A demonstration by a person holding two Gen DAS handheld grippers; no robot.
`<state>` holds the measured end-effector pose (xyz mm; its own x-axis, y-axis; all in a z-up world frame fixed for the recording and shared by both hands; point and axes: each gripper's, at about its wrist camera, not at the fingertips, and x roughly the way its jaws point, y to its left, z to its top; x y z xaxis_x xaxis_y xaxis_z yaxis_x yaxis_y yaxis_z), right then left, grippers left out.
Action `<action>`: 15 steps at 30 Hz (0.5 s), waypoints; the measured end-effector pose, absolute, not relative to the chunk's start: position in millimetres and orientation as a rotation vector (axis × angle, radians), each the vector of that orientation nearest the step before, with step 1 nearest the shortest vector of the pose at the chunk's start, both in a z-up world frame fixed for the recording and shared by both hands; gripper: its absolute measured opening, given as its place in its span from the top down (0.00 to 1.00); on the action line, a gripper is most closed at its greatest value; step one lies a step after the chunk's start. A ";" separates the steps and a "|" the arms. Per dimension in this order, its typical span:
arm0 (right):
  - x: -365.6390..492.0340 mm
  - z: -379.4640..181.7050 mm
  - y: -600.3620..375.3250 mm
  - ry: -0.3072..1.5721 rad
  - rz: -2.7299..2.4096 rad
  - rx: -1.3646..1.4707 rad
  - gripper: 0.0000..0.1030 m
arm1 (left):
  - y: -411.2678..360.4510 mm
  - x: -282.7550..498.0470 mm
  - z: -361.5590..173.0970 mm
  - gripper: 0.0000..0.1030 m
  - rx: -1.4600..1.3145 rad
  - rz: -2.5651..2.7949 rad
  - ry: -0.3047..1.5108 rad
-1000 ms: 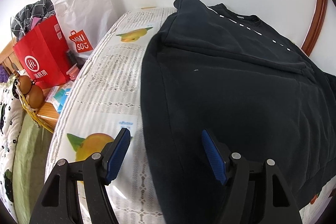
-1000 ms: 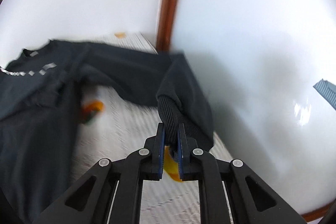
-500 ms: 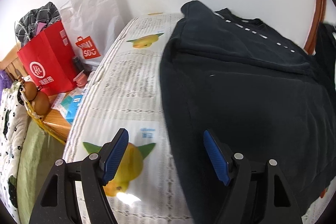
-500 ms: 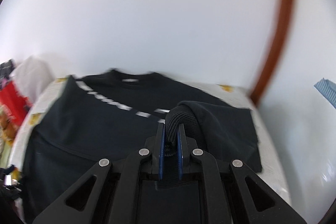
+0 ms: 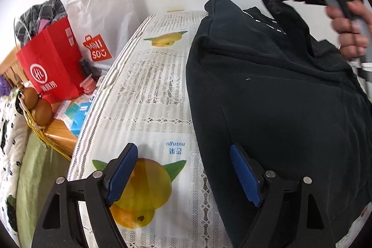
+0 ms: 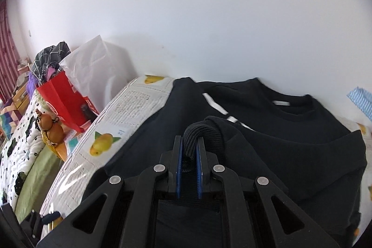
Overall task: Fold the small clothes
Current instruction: 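Carry the held sleeve across the sweatshirt body with the right gripper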
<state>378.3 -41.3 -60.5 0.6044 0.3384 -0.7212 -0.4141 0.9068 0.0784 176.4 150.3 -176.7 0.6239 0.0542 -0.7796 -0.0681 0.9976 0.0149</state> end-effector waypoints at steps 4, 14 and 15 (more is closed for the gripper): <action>394.9 -80.8 -23.4 0.838 0.456 -0.094 0.84 | 151.1 177.7 -177.6 0.21 -0.026 0.068 0.898; 355.5 -81.3 -142.8 0.836 0.271 -0.123 0.74 | 133.6 192.8 -146.6 0.22 -0.011 0.071 0.848; 351.2 -81.6 -157.8 0.839 0.244 -0.122 0.74 | 127.8 196.6 -140.5 0.22 0.001 0.068 0.833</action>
